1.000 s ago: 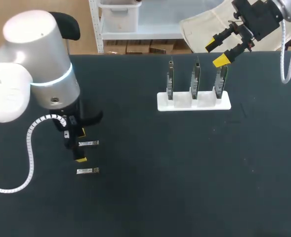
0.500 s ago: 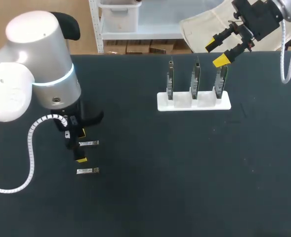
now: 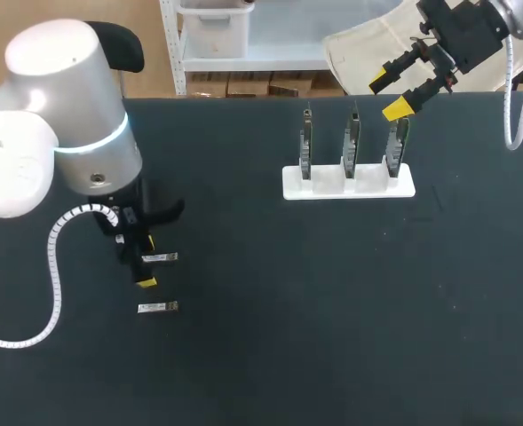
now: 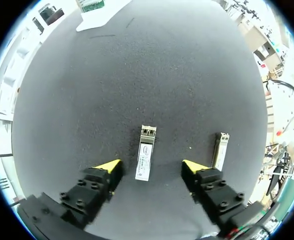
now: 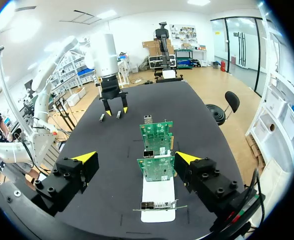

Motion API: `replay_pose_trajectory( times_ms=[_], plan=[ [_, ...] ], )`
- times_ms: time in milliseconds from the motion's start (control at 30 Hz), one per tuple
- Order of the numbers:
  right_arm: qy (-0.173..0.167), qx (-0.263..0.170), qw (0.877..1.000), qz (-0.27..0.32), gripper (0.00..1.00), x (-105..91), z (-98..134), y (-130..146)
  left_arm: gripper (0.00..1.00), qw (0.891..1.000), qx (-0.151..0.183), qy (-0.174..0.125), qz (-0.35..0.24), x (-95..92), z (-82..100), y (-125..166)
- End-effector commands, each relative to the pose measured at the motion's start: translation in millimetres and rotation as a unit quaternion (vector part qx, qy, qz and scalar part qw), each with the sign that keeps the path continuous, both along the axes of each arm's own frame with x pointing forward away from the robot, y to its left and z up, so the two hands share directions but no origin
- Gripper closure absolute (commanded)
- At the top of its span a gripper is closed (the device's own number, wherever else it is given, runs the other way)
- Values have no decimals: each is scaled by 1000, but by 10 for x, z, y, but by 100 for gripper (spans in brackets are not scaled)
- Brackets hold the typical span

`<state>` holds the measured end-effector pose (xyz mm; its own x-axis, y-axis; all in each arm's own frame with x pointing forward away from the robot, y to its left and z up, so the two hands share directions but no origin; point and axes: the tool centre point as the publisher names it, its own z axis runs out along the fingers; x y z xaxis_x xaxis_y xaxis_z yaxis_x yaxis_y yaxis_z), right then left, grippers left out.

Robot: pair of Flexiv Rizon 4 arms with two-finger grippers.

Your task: Pick up the optical module with the left hand, and insert it into the network port with the right hand.

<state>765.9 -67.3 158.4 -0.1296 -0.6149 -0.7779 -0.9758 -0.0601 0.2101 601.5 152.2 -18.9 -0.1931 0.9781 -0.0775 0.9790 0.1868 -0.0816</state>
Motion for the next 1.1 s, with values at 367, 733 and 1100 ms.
replay_pose_trajectory(
  times_ms=[367, 733, 1100],
  plan=[
    [-1, 0, 1000, -1, 0, -8, 0, 2, 100, 1000, 7, 7, 2, -5, -49, 3],
    [-1, 0, 1000, -1, 0, -8, 0, 2, 100, 998, -62, -23, 3, 95, 243, -149],
    [-1, 0, 1000, -1, 0, -8, 0, 2, 100, 979, -176, -98, -14, 401, 935, -413]
  ],
)
